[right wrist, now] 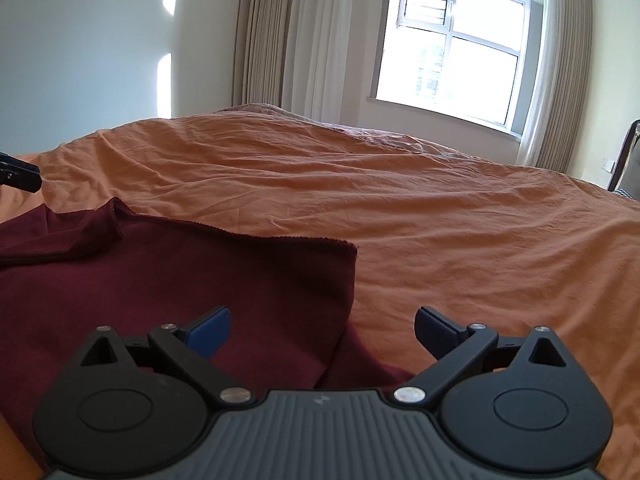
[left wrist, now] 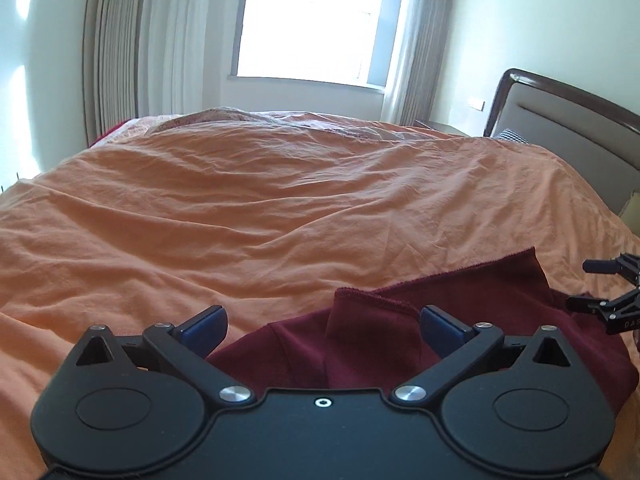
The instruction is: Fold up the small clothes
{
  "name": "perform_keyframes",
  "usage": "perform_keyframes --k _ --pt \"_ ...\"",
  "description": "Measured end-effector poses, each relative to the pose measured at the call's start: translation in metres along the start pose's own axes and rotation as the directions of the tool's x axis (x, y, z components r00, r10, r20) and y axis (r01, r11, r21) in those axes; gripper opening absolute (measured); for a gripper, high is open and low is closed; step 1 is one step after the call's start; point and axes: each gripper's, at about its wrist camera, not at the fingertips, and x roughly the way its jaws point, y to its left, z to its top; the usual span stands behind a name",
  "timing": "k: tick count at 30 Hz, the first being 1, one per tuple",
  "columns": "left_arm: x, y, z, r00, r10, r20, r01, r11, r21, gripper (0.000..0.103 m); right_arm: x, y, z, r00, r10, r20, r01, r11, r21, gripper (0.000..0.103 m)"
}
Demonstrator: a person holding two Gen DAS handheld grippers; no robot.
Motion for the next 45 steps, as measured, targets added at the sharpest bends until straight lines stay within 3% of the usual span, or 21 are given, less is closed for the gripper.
perform_keyframes --k 8,10,12,14,16,18,21,22,26,29,35,37,39,45 --pt "-0.023 -0.033 -0.06 0.999 -0.006 -0.052 0.014 0.988 0.154 0.102 -0.053 0.01 -0.056 0.996 -0.037 0.083 0.029 0.995 0.093 0.103" --pt "-0.023 -0.04 -0.067 0.998 0.01 -0.056 0.001 0.982 0.19 0.096 -0.06 0.011 -0.063 0.993 -0.051 0.108 0.038 0.992 0.122 0.103" --pt "-0.02 -0.046 -0.072 0.996 0.057 -0.068 -0.041 0.975 0.218 0.085 -0.064 0.011 -0.067 0.99 -0.064 0.125 0.044 0.987 0.155 0.1" --pt "-0.02 -0.049 -0.074 0.994 0.096 -0.061 -0.08 0.971 0.224 0.076 -0.066 0.009 -0.069 0.99 -0.053 0.129 0.027 0.981 0.192 0.088" --pt "-0.022 -0.05 -0.072 0.991 0.119 -0.059 -0.104 0.971 0.214 0.063 -0.065 0.007 -0.069 0.991 -0.034 0.126 0.005 0.975 0.224 0.085" --pt "-0.023 -0.048 -0.069 0.989 0.132 -0.063 -0.118 0.974 0.196 0.034 -0.064 0.008 -0.07 0.991 -0.029 0.13 -0.003 0.971 0.239 0.082" --pt "-0.029 -0.04 -0.065 0.988 0.149 -0.048 -0.141 0.981 0.136 0.017 -0.064 0.009 -0.07 0.991 -0.022 0.129 -0.01 0.969 0.246 0.081" --pt "-0.031 -0.036 -0.065 0.986 0.161 -0.042 -0.155 0.982 0.111 0.016 -0.064 0.01 -0.071 0.992 -0.021 0.128 -0.012 0.969 0.247 0.081" --pt "-0.035 -0.009 -0.065 0.978 0.203 -0.05 -0.205 0.978 -0.037 0.016 -0.063 0.013 -0.073 0.993 -0.017 0.116 -0.012 0.97 0.241 0.081" --pt "-0.033 0.013 -0.068 0.976 0.202 -0.075 -0.211 0.967 -0.141 0.023 -0.063 0.015 -0.074 0.994 -0.017 0.11 -0.01 0.971 0.237 0.081" --pt "-0.033 0.019 -0.069 0.977 0.203 -0.066 -0.212 0.959 -0.186 0.038 -0.061 0.012 -0.069 0.995 0.016 0.102 -0.043 0.963 0.267 0.081" --pt "-0.036 0.017 -0.07 0.978 0.202 -0.059 -0.209 0.959 -0.189 0.045 -0.058 0.01 -0.064 0.994 0.036 0.103 -0.064 0.955 0.29 0.081" --pt "-0.04 0.014 -0.07 0.977 0.207 -0.047 -0.213 0.958 -0.191 0.064 -0.051 0.008 -0.058 0.994 0.056 0.091 -0.082 0.949 0.306 0.081" --pt "-0.054 -0.003 -0.076 0.966 0.255 -0.039 -0.257 0.949 -0.184 0.092 -0.016 0.002 -0.046 0.993 0.116 0.018 -0.114 0.916 0.385 0.079"
